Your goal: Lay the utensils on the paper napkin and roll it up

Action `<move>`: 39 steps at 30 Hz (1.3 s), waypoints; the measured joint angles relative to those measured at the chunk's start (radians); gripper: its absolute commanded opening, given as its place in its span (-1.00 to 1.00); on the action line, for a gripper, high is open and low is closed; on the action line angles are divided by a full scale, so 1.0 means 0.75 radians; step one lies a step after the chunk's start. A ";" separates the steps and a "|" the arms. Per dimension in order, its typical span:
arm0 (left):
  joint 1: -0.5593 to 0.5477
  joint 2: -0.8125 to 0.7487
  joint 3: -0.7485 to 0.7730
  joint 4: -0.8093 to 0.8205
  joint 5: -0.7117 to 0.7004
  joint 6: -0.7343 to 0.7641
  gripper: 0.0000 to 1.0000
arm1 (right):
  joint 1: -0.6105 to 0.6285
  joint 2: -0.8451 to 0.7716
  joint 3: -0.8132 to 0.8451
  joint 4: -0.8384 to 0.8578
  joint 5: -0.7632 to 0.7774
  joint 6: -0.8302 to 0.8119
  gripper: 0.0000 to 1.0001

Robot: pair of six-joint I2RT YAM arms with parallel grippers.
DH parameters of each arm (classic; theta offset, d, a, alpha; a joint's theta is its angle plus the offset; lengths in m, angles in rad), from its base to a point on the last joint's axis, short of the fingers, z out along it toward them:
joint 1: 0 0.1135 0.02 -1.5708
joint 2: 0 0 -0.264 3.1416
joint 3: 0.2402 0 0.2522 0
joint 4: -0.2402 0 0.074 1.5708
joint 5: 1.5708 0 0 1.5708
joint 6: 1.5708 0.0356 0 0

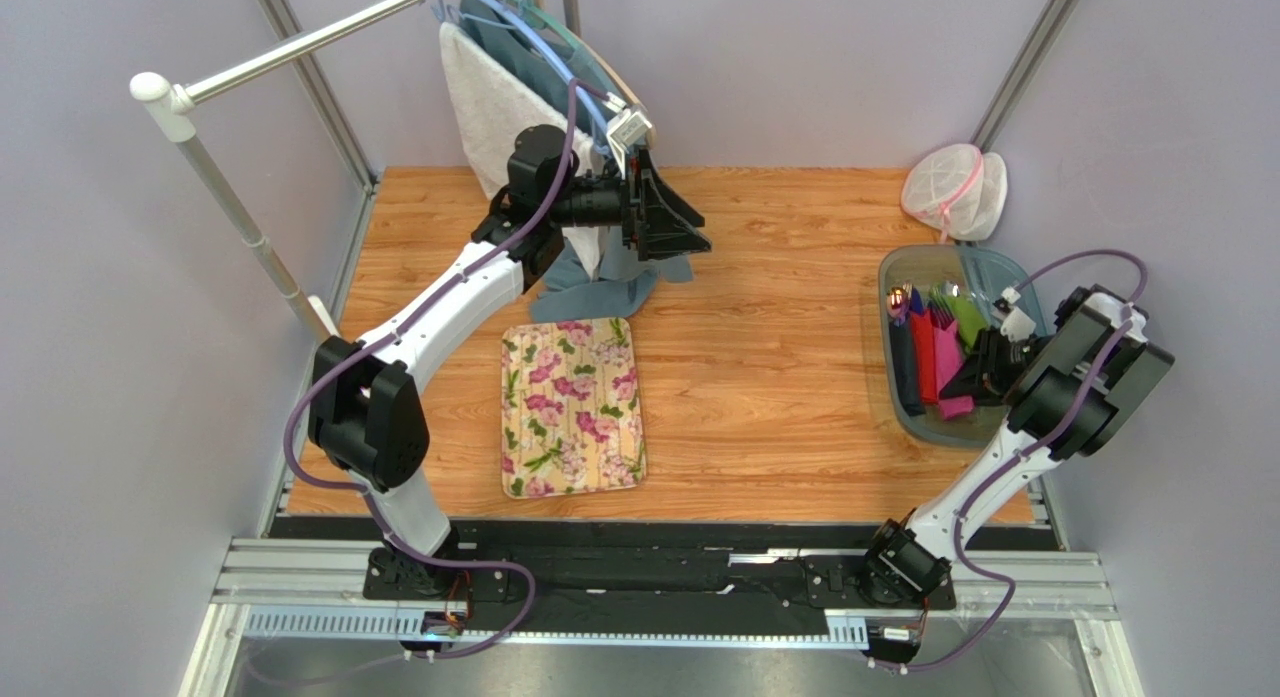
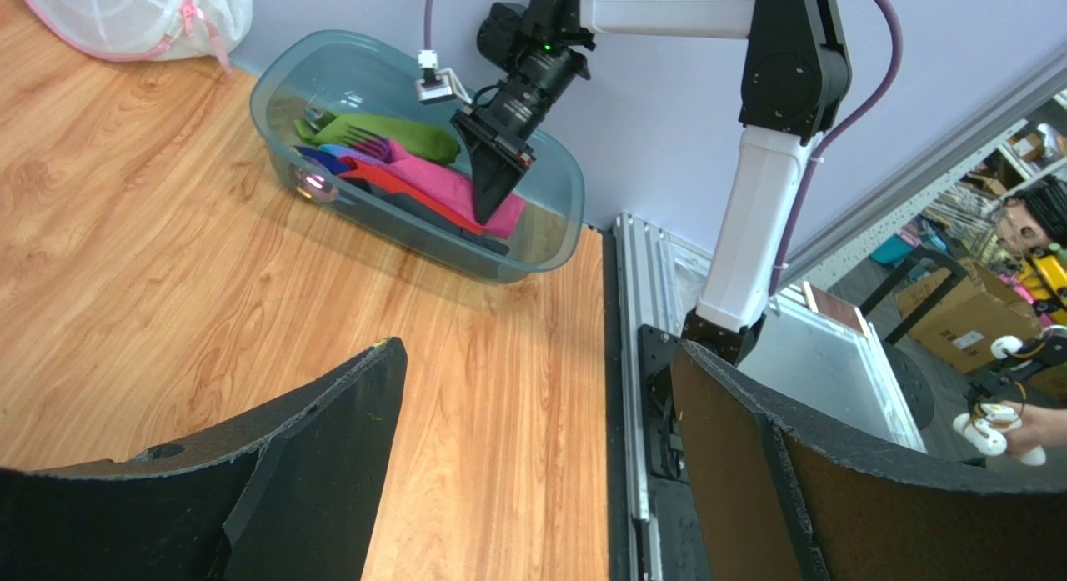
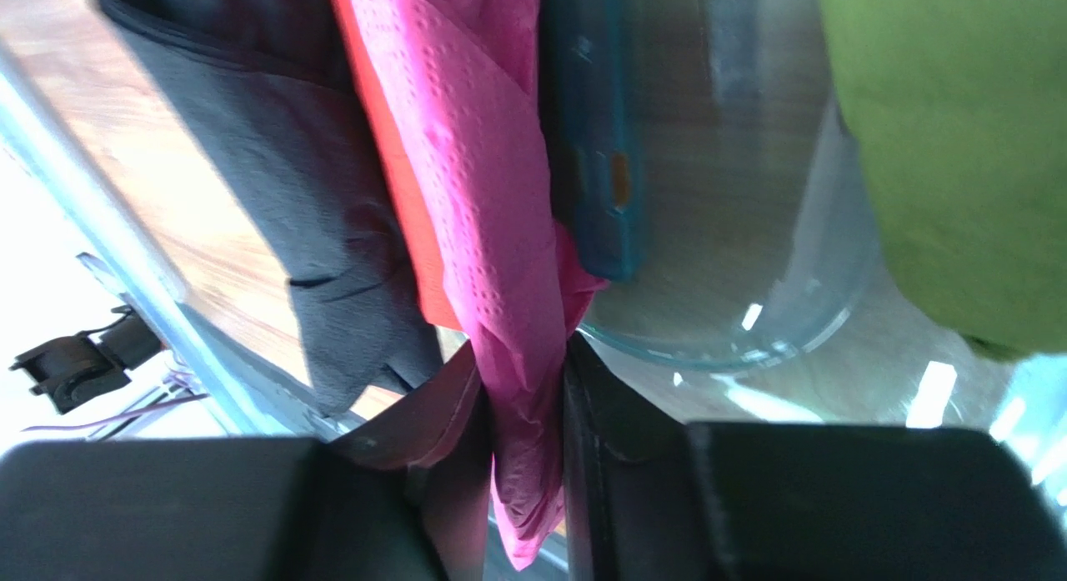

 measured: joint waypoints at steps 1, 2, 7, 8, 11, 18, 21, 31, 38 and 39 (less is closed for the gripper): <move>0.000 0.000 0.000 -0.002 -0.001 -0.001 0.72 | 0.001 0.000 0.000 -0.002 0.019 0.003 -0.28; 0.000 0.000 0.000 -0.004 -0.001 -0.001 0.72 | 0.002 0.000 0.000 -0.003 0.035 0.006 -0.25; 0.000 0.003 0.003 -0.013 -0.001 -0.002 0.72 | 0.003 -0.001 -0.001 -0.003 0.094 0.030 0.01; 0.000 0.005 0.006 -0.014 -0.001 -0.002 0.72 | 0.003 -0.001 -0.001 -0.003 0.101 0.031 0.04; 0.000 0.010 0.017 -0.015 -0.001 -0.003 0.72 | 0.003 -0.002 -0.002 -0.003 0.124 0.041 0.15; 0.000 0.014 0.022 -0.013 -0.001 -0.011 0.72 | 0.008 -0.014 -0.011 -0.003 0.145 0.059 0.41; 0.000 0.014 0.022 -0.013 -0.003 -0.012 0.73 | 0.015 -0.031 -0.018 0.003 0.148 0.061 0.54; 0.000 0.014 0.022 -0.015 -0.045 0.007 0.89 | 0.067 -0.237 -0.030 0.178 0.199 0.066 0.72; 0.004 0.008 0.022 -0.121 -0.127 0.125 0.98 | 0.139 -0.411 -0.031 0.224 0.253 0.064 1.00; 0.010 0.004 0.023 -0.168 -0.145 0.155 0.98 | 0.154 -0.437 -0.030 0.223 0.255 0.065 1.00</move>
